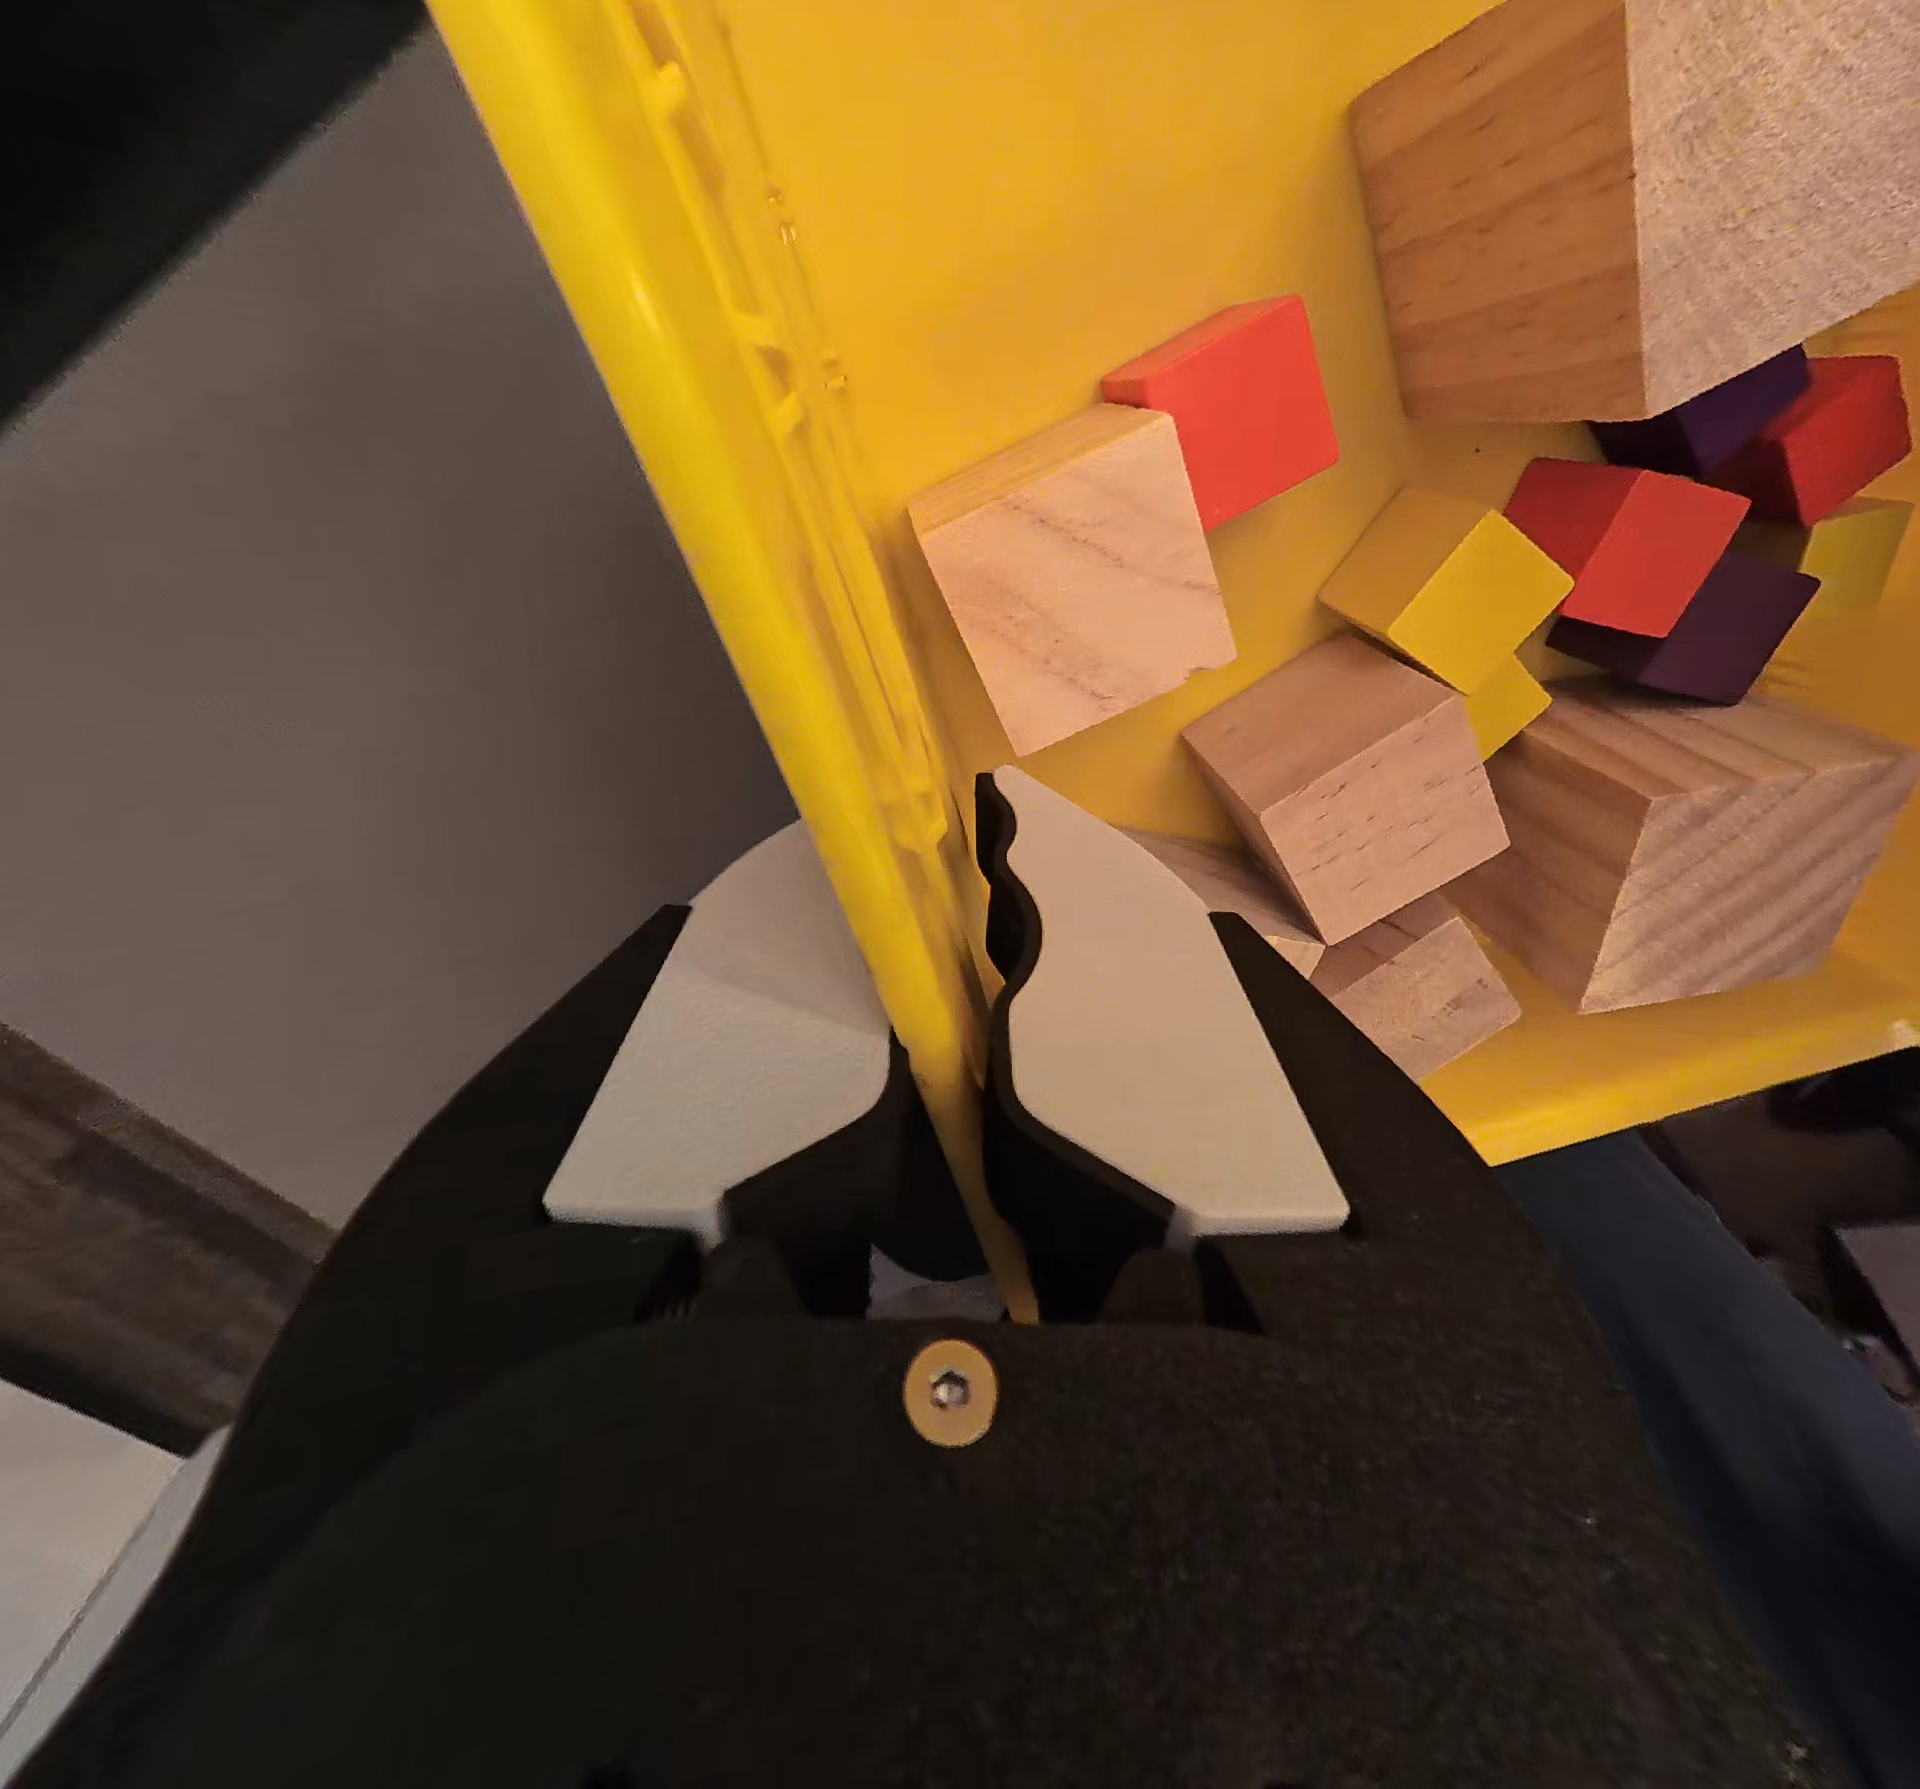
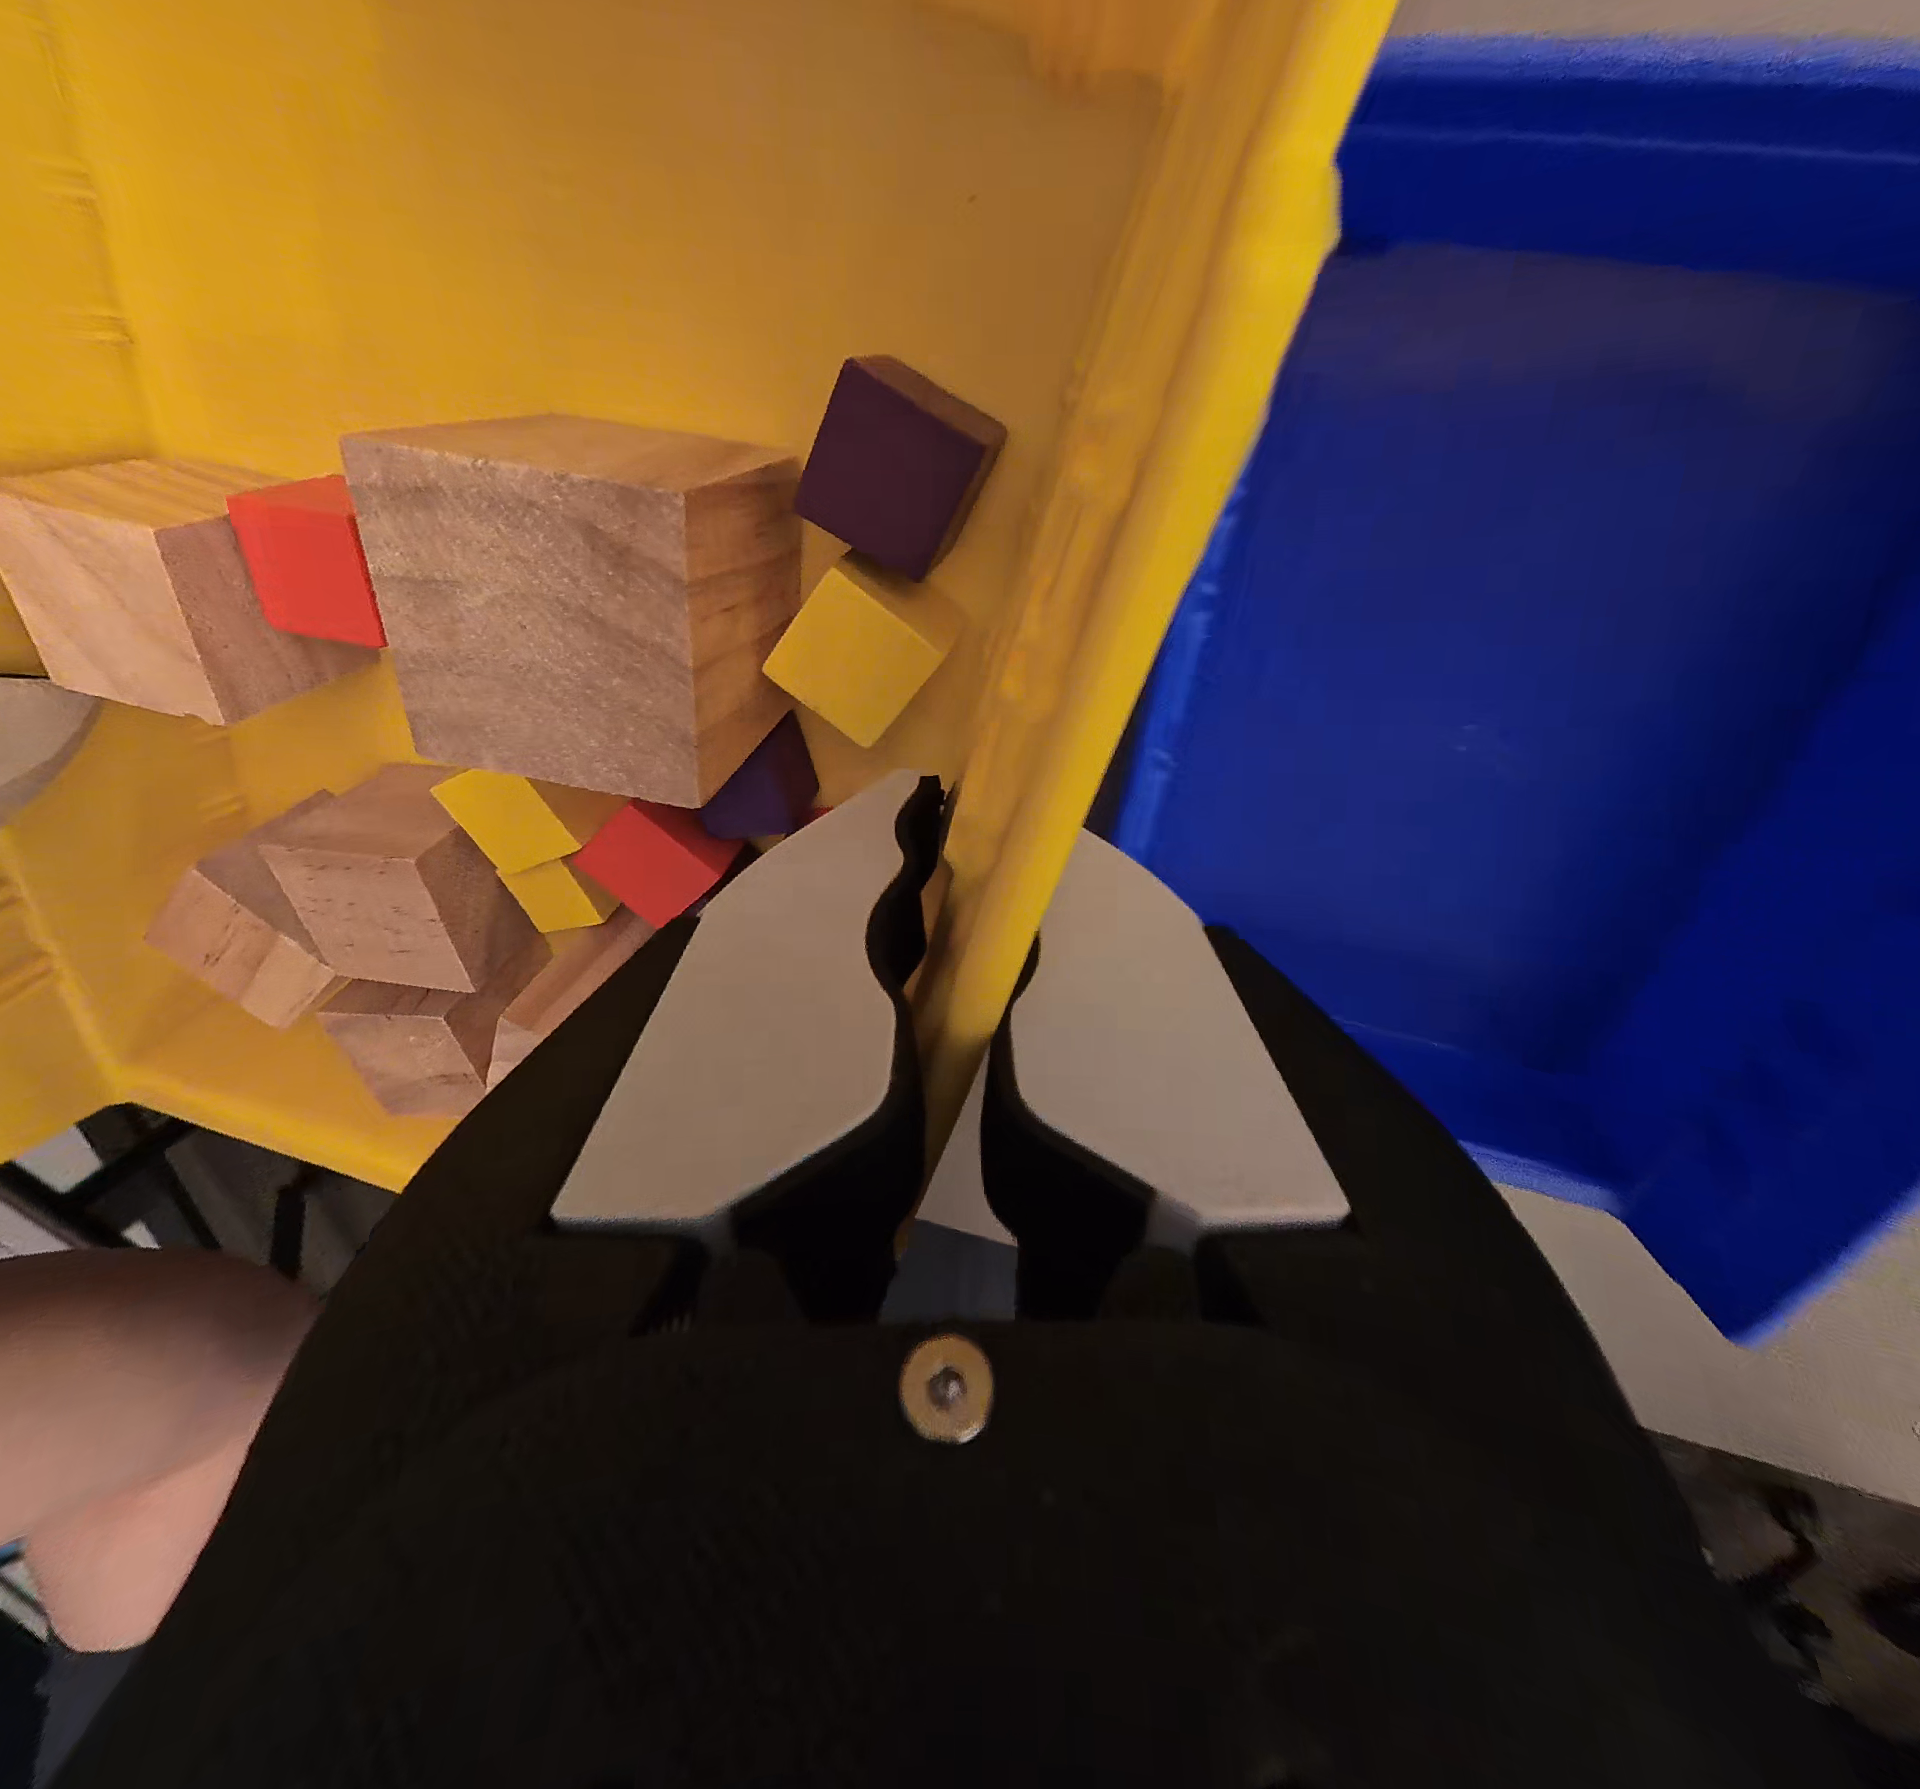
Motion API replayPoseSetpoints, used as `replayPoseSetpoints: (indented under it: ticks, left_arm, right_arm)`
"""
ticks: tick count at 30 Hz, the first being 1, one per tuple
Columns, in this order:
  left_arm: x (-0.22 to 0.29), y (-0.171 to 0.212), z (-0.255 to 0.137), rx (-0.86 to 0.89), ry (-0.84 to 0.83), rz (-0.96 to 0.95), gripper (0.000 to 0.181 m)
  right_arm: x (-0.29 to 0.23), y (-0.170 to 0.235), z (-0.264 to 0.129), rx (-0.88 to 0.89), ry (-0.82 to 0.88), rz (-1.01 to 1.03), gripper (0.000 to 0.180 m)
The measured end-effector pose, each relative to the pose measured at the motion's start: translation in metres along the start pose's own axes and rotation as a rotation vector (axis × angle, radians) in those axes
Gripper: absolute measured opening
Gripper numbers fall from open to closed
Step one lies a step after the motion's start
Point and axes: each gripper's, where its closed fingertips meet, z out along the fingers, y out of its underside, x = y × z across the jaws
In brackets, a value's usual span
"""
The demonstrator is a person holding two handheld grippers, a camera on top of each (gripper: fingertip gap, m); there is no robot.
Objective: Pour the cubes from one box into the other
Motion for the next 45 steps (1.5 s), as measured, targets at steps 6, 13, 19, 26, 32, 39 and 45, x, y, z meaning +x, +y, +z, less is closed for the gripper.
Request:
replayPoseSetpoints:
  ticks: [6, 13, 19, 26, 32, 39, 45]
  left_arm:
    - [0.062, -0.071, -0.073, 0.087, -0.059, 0.146, 0.009]
    - [0.154, -0.141, -0.085, 0.241, 0.017, 0.281, 0.008]
    - [0.211, -0.171, -0.02, 0.262, 0.172, 0.324, 0.008]
    - [0.219, -0.198, -0.008, 0.347, 0.152, 0.344, 0.008]
    - [0.209, -0.224, -0.03, 0.523, 0.102, 0.342, 0.008]
    - [0.201, -0.252, -0.05, 0.796, 0.042, 0.378, 0.007]
    - [0.194, -0.26, -0.055, 0.969, 0.059, 0.339, 0.006]
  right_arm:
    - [0.061, -0.002, -0.092, 0.155, -0.009, 0.097, 0.005]
    - [0.156, 0.013, -0.163, 0.304, 0.116, 0.223, 0.005]
    - [0.225, 0.032, -0.148, 0.302, 0.241, 0.278, 0.004]
    - [0.249, 0.018, -0.14, 0.379, 0.276, 0.255, 0.005]
    - [0.247, -0.007, -0.161, 0.552, 0.301, 0.204, 0.005]
    - [0.244, -0.024, -0.18, 0.809, 0.364, 0.187, 0.005]
    - [0.233, -0.029, -0.193, 0.959, 0.471, 0.132, 0.005]
